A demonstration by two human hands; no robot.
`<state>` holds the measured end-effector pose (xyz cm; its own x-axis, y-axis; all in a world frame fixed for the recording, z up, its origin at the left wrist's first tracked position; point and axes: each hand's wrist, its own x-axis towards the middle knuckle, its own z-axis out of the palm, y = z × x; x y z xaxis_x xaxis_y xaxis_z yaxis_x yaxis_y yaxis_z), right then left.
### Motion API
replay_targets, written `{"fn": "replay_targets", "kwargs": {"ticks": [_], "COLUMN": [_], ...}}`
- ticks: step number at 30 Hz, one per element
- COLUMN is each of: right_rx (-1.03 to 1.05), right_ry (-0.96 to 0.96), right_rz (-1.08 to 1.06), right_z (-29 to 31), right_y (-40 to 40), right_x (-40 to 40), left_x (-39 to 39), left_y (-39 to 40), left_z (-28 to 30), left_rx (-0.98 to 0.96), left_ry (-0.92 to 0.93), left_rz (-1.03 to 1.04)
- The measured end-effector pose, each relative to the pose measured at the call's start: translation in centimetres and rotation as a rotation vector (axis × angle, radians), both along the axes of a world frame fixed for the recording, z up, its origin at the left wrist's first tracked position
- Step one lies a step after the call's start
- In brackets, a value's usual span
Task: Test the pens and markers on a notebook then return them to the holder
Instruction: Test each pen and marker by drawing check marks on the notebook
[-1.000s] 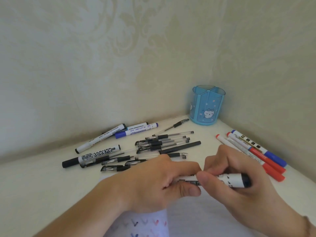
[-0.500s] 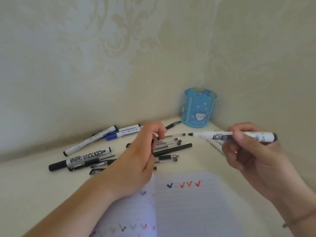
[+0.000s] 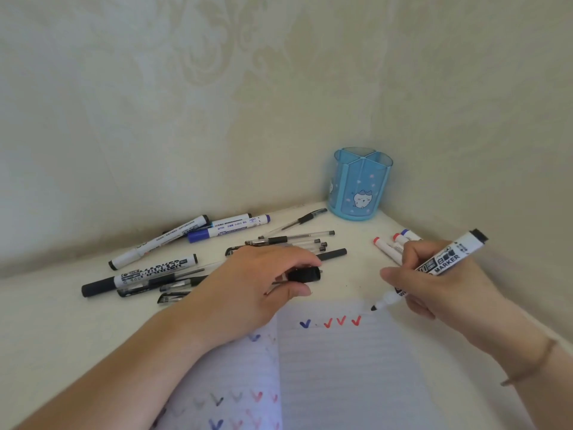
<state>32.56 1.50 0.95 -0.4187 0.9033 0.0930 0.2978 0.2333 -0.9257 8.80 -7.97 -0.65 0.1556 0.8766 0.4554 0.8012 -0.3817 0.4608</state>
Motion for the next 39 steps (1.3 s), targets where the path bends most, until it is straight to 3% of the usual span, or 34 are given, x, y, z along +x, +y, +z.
{"fn": "replay_targets", "kwargs": {"ticks": [7,18,21,25,27,39], "right_rx": [0.111,0.087,0.082,-0.068,-0.097,-0.084], "right_ry": [-0.171,-0.26,-0.17,0.26,0.369,0.325], "right_rz": [-0.019,-0.036,-0.051,0.099,0.198,0.339], "right_z": [-0.8,-0.8,-0.4,0.3,0.3,0.3], "right_y": [-0.1,0.2,0.2,-0.7,-1.1,-2.0], "right_x": [-0.4,-0.1,-0.3,-0.6,-0.8,-1.1], "left_x": [0.0,0.0,0.1,0.4,0.3,1.3], "left_y": [0.3,0.6,0.4,0.2,0.1,-0.2], "left_z": [-0.3,-0.8,-0.7,-0.3,-0.2,0.1], "left_rx": [0.009,0.004,0.0,-0.002,-0.019,0.077], "left_ry": [0.013,0.001,-0.015,-0.056,-0.099,-0.105], "left_rz": [-0.052,-0.059,-0.03,-0.031,-0.027,-0.104]}}
